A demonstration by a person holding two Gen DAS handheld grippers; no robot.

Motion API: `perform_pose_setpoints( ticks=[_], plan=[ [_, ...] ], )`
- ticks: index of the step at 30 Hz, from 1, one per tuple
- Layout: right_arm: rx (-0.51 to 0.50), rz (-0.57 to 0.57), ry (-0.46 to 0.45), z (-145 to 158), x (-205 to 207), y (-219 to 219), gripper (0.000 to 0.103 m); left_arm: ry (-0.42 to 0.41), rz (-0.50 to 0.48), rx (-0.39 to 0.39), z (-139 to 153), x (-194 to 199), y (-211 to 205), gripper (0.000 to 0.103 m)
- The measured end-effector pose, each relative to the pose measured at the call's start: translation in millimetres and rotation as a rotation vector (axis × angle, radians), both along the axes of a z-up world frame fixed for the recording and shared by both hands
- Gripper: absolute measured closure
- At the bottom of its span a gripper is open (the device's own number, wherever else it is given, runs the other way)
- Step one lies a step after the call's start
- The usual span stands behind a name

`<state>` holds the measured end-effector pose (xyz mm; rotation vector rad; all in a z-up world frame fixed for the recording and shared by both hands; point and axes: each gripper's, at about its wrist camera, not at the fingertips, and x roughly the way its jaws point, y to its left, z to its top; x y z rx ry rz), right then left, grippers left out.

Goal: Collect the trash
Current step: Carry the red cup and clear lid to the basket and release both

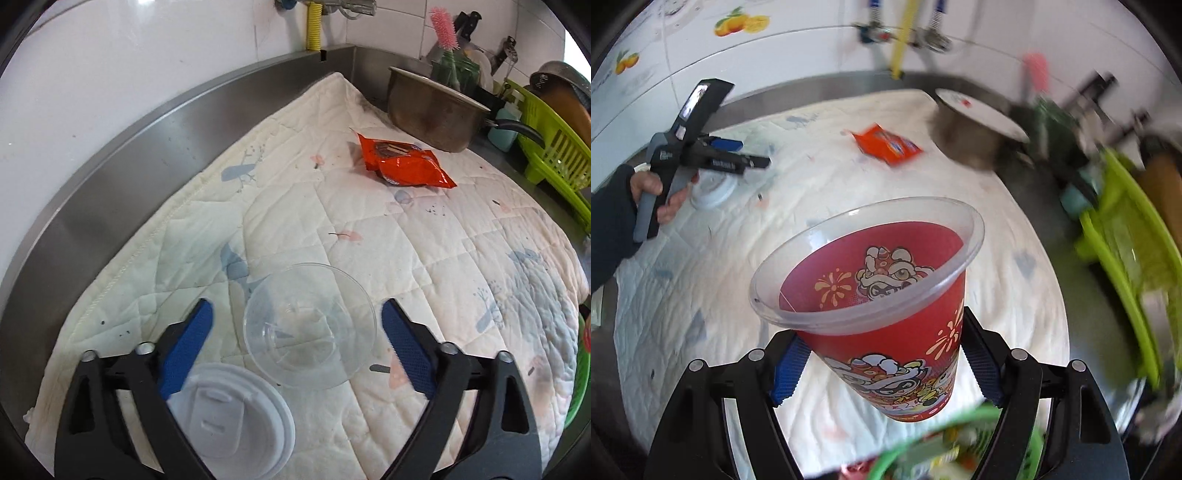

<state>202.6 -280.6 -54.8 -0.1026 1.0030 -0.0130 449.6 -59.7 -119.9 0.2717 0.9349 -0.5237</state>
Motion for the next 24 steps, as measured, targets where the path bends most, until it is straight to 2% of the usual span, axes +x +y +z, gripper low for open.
perform_pose_setpoints(
  ticks=[2, 5, 9, 13, 16, 24],
  plan=[
    [0.016, -0.051, 0.018, -5, -21, -7, 0.03, 0.008, -0.015, -0.004, -2, 0, -1, 0.025],
    [0.037, -0.122, 0.031, -10, -43, -16, 0.03, 0.025, -0.035, -0.009, -5, 0, -4, 0.041],
    [0.062, -0.211, 0.03, -12, -69, -29, 0.03, 0.006, -0.04, -0.025, -1, -7, -5, 0.043],
    [0.065, -0.298, 0.041, -20, -96, -43, 0.03, -0.025, -0.048, -0.055, 17, -27, -6, 0.044],
    [0.076, -0.365, 0.05, -27, -115, -57, 0.03, -0.055, -0.076, -0.073, 35, -51, -13, 0.044],
    [0.086, -0.528, 0.104, -59, -161, -104, 0.03, -0.073, -0.182, -0.121, 62, -126, -46, 0.044]
  ],
)
